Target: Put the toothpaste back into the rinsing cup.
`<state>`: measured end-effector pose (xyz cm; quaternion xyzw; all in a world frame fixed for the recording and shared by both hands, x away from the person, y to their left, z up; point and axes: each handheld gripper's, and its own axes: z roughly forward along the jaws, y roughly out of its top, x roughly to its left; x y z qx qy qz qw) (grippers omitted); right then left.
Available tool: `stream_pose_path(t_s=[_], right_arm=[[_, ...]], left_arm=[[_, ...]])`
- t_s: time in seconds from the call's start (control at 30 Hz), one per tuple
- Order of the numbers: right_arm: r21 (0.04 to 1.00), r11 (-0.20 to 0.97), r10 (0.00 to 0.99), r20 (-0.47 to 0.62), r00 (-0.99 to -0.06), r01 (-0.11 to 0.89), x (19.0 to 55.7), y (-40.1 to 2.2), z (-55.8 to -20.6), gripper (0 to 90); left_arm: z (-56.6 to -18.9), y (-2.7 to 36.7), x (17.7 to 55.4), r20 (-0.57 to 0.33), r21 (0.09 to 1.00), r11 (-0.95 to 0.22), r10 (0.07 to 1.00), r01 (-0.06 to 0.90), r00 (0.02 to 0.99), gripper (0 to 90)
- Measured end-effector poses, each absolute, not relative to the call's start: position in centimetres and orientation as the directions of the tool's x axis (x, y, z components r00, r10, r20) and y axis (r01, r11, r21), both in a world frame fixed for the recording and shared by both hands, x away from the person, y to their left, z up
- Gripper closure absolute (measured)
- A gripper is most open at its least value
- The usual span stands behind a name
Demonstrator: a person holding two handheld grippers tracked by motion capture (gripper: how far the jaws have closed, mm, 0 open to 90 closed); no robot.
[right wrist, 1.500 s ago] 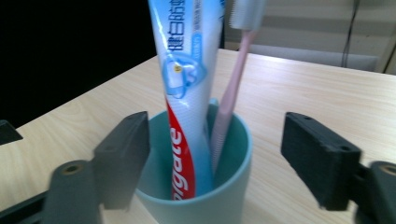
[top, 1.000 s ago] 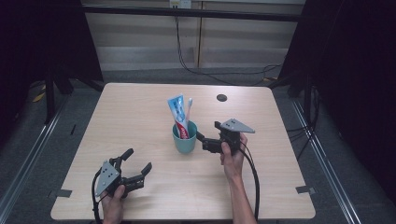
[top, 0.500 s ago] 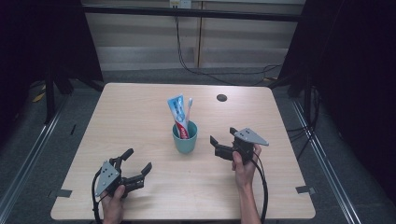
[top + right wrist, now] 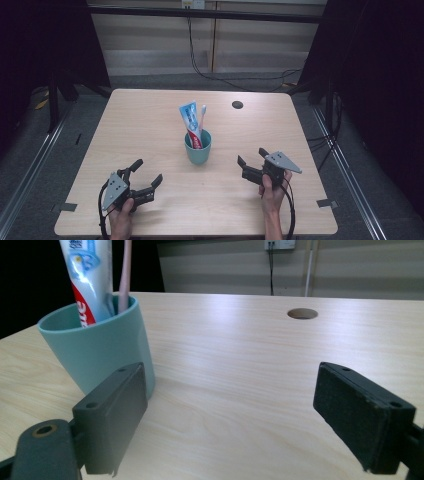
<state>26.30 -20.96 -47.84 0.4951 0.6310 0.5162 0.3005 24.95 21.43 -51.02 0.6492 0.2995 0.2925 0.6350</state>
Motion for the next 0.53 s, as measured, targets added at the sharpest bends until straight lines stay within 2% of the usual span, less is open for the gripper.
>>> stream_pose_path(t_s=[0.17, 0.4, 0.53], right_arm=[[0.943, 0.019, 0.948, 0.089, -0.307, 0.333, 25.2, -21.2, -49.0, 13.6], [0.942, -0.013, 0.955, 0.112, -0.276, 0.335, 24.0, -22.1, -50.3, 13.3], [0.940, 0.010, 0.960, 0.086, -0.265, 0.341, 24.2, -21.9, -50.4, 13.4]], left_arm=[[-51.0, 21.4, 24.9, -0.002, 1.000, -0.012, 0.760, 0.018, 0.650, 15.5], [-51.0, 21.4, 24.9, 0.000, 1.000, -0.015, 0.762, 0.017, 0.648, 15.5], [-51.0, 21.4, 24.9, 0.002, 1.000, -0.016, 0.764, 0.016, 0.646, 15.5]])
